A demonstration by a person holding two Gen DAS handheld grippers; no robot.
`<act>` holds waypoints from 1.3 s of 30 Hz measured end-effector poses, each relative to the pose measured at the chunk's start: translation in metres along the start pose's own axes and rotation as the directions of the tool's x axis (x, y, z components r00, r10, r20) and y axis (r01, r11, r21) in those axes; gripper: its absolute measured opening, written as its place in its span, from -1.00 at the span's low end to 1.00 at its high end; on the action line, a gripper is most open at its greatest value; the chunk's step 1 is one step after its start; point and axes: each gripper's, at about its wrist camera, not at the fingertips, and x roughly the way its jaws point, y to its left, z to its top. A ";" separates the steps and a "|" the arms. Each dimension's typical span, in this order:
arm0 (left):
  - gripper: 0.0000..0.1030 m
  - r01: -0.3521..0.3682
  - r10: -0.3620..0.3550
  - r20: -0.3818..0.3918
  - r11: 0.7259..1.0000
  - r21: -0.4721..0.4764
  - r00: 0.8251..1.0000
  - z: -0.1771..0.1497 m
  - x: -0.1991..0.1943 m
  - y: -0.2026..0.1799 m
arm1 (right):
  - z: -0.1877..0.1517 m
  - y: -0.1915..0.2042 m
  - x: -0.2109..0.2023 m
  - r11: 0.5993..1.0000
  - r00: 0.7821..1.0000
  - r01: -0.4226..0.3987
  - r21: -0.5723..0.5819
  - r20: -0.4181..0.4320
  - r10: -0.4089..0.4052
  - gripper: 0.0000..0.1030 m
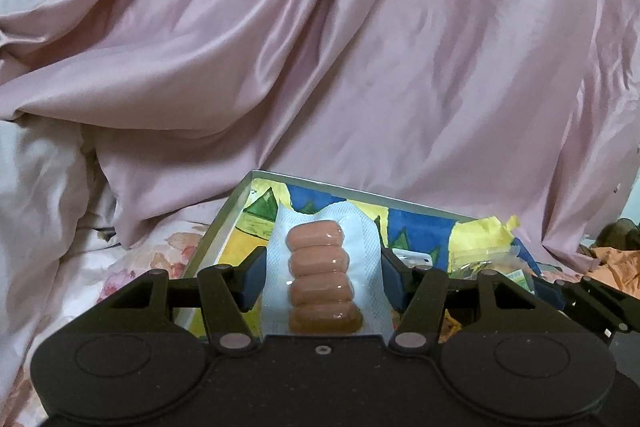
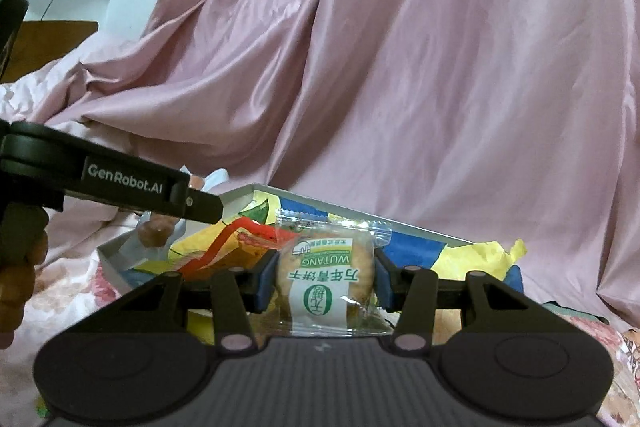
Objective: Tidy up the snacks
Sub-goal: 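Lower both held snacks into the grey tray and open both tools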
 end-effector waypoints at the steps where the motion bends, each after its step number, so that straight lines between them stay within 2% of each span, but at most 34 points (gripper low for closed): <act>1: 0.17 0.000 0.000 -0.002 1.000 -0.004 1.000 0.000 0.002 0.001 | 0.000 0.000 0.003 1.000 1.000 0.000 0.001 -0.004 0.000 0.02; 13: 0.18 -0.017 0.017 -0.019 0.999 -0.029 1.000 -0.005 0.022 0.008 | -0.004 0.000 0.028 1.000 0.999 -0.004 0.011 -0.046 0.005 0.02; 29: 0.22 -0.025 0.025 -0.037 1.000 -0.010 0.999 -0.010 0.034 0.005 | -0.011 -0.003 0.036 1.000 0.998 -0.005 0.026 -0.063 0.007 0.03; 31: 0.28 -0.028 0.027 -0.040 1.000 -0.011 0.999 -0.011 0.035 0.004 | -0.011 -0.002 0.039 1.000 0.997 -0.004 0.016 -0.073 0.005 0.06; 33: 0.47 -0.028 0.027 -0.034 0.999 -0.018 0.999 -0.012 0.033 0.004 | -0.011 -0.001 0.039 1.000 0.998 0.006 0.011 -0.069 -0.005 0.12; 39: 0.66 -0.026 0.026 -0.010 0.999 -0.024 1.000 -0.010 0.021 0.004 | -0.008 -0.002 0.030 1.000 0.999 0.013 0.013 -0.045 -0.013 0.36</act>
